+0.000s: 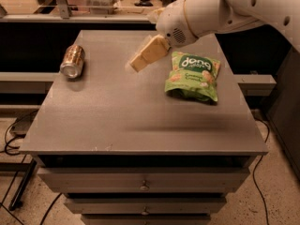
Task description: Pick orange can
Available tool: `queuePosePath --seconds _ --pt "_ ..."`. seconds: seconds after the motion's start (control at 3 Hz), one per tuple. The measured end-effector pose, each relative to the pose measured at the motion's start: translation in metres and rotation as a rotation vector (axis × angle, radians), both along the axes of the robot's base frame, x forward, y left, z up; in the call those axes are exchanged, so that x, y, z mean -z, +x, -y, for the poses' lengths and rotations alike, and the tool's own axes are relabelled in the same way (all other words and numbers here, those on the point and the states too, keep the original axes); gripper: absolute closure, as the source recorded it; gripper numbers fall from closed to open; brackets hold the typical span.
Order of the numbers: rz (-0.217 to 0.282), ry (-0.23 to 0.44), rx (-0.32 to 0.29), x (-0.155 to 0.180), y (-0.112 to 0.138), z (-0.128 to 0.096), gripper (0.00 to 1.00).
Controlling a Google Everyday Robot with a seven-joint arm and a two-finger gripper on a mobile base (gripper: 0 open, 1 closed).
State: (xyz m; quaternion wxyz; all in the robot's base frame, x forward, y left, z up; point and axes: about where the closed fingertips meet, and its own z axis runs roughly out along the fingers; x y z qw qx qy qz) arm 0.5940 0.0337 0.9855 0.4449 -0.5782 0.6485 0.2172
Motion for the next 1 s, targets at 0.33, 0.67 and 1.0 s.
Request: queuePosePath --seconds 0.33,0.67,1.0 --pt "0.0 0.0 0.0 0.0 0.0 0.0 0.0" --pt "-0.025 -0.005 0.009 0.014 0.007 -0.017 0.0" --pt "-0.031 0.007 -0.003 0.032 0.019 -0.052 0.0"
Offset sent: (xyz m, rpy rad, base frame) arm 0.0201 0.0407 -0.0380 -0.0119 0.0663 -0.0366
